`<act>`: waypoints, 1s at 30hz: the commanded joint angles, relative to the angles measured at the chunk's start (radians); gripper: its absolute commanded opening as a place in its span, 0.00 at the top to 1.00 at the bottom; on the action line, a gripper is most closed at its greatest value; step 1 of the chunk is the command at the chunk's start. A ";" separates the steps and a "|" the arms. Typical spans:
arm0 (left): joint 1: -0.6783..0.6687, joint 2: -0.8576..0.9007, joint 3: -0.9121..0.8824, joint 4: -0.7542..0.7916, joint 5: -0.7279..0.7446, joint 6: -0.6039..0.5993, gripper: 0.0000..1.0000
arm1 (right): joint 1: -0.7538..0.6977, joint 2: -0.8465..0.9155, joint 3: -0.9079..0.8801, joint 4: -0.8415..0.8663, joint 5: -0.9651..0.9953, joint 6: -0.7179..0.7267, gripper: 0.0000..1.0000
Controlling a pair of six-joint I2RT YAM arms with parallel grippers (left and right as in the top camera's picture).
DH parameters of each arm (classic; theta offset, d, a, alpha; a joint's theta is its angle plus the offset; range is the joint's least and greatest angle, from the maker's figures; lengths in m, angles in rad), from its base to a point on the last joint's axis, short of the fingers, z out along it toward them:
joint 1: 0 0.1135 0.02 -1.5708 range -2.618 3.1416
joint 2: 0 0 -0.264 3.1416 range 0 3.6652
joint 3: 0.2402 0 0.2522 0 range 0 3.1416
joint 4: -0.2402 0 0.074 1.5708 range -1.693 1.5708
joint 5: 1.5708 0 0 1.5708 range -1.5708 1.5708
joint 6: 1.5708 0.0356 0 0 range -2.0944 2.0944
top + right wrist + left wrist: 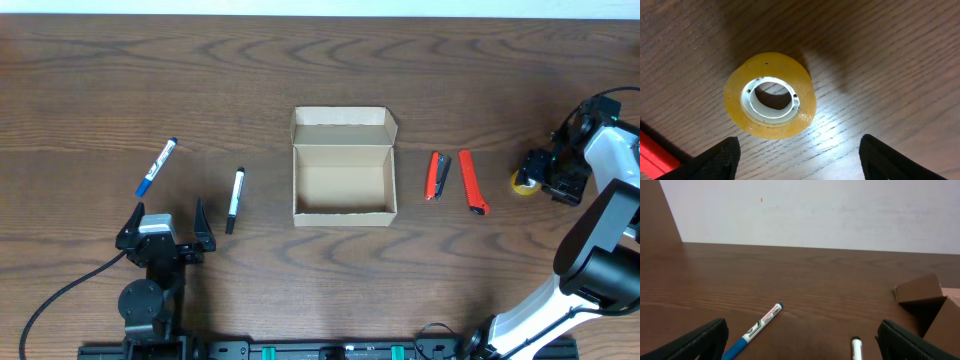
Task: Pack container
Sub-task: 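Move the right gripper to the yellow tape roll and grasp it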
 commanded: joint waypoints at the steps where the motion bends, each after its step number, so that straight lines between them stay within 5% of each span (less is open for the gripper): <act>1: -0.003 -0.005 -0.010 -0.057 -0.011 -0.011 0.05 | -0.026 0.003 -0.002 0.005 -0.017 -0.005 0.23; 30: -0.003 -0.005 -0.010 -0.056 -0.011 -0.012 0.05 | -0.091 0.003 -0.037 0.102 -0.071 -0.017 0.21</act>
